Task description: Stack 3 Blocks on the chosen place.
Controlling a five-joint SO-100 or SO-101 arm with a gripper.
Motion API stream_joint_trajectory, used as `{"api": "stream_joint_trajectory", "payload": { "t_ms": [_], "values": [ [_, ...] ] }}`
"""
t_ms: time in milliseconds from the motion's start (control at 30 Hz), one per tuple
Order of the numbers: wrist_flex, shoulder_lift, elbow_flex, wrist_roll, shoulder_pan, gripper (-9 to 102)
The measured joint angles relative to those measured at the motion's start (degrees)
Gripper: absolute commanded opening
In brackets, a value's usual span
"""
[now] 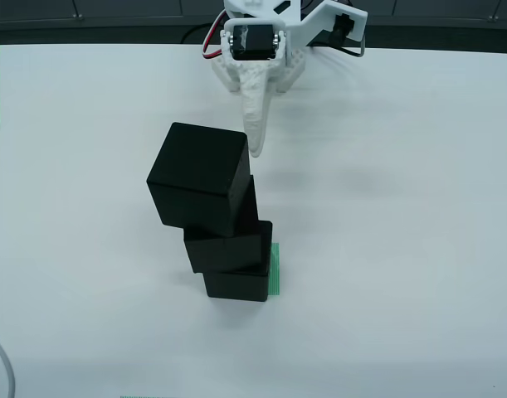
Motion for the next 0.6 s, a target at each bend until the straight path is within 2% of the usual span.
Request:
{"api": "stream_joint_trajectory", "payload": {
  "t_ms": [600],
  "values": [
    [0.0,0.0,0.0,0.2,3.3,2]
  ]
}}
